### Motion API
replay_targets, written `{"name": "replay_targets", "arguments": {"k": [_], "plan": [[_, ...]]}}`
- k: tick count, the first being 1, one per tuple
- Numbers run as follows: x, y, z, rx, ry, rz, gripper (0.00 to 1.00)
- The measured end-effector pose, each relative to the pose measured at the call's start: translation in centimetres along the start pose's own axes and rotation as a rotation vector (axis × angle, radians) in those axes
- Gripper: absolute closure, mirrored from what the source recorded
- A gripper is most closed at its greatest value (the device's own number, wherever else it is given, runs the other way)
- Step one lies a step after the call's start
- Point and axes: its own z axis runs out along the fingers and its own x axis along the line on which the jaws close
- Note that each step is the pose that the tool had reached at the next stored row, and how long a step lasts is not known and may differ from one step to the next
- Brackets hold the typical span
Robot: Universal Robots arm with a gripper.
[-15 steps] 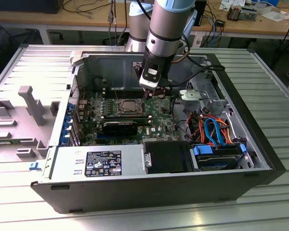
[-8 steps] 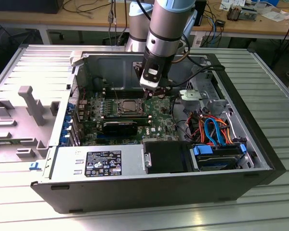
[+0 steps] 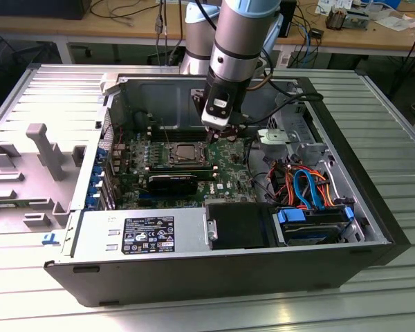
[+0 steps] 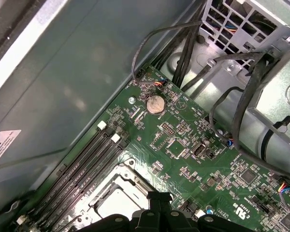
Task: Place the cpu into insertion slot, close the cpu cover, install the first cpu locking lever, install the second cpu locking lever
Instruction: 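Install the first cpu locking lever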
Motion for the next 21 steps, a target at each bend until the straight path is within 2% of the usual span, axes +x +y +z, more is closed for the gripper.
{"name": "replay_targets", "arguments": {"k": [21], "plan": [[0.0,0.0,0.0,0.0034,-0.0006,-0.028,0.89]]}}
